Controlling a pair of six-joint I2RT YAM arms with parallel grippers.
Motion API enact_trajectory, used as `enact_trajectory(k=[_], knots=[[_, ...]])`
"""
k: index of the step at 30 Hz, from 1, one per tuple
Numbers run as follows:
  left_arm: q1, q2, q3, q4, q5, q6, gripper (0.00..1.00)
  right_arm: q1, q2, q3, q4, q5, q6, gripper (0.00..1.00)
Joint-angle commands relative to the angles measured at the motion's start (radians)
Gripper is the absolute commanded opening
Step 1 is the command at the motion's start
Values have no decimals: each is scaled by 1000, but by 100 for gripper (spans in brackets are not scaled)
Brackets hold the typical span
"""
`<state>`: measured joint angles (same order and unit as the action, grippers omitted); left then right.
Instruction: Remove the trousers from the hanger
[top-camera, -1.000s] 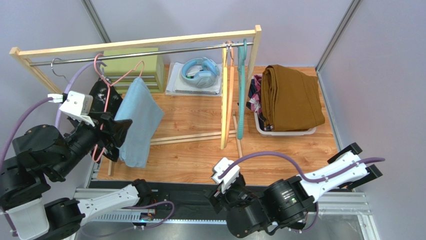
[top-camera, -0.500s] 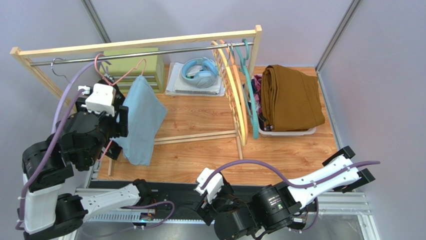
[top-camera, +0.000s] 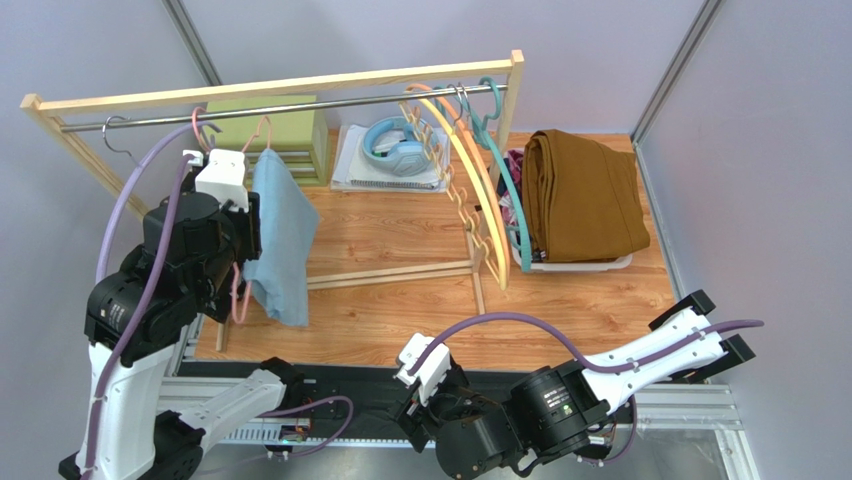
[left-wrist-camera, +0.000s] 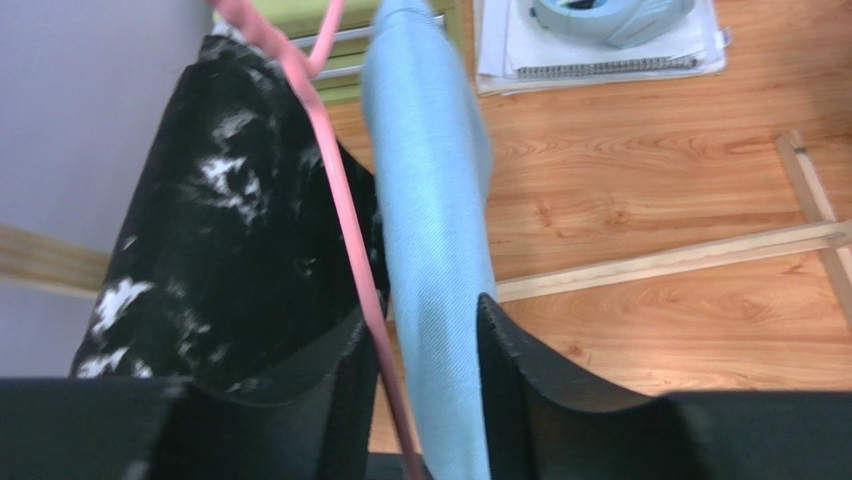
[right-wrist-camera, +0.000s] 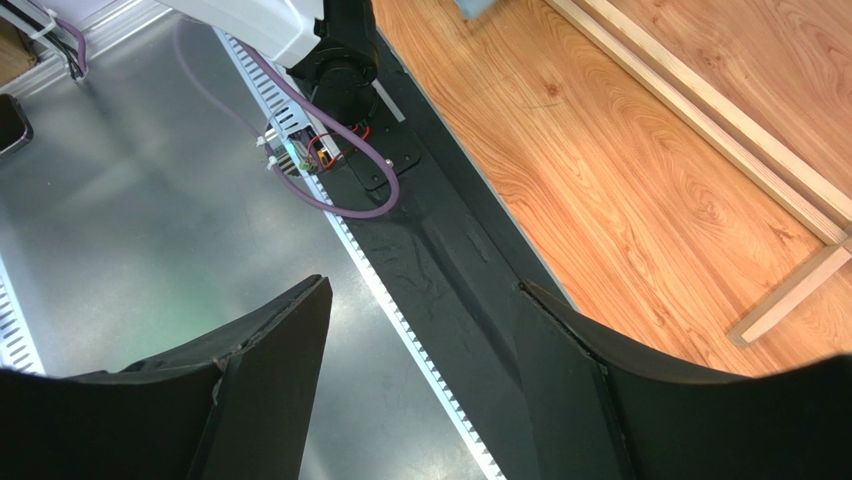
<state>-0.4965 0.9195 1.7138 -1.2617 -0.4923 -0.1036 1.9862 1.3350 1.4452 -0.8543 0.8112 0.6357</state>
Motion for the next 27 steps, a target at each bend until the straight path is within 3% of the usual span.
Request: enact_trajectory(k=[1, 7, 10, 27], knots=[[45, -4, -31, 113, 138, -24, 38, -4, -23, -6, 35, 8, 7, 70], [90, 10, -63, 145, 150, -48, 9, -3, -26, -14, 35, 0, 13, 71], [101, -11, -85, 188, 147, -59, 0, -3, -23, -17, 35, -1, 16, 71], [102, -31, 165, 200, 296, -80, 0, -12, 75, 78, 44, 17, -70, 71]])
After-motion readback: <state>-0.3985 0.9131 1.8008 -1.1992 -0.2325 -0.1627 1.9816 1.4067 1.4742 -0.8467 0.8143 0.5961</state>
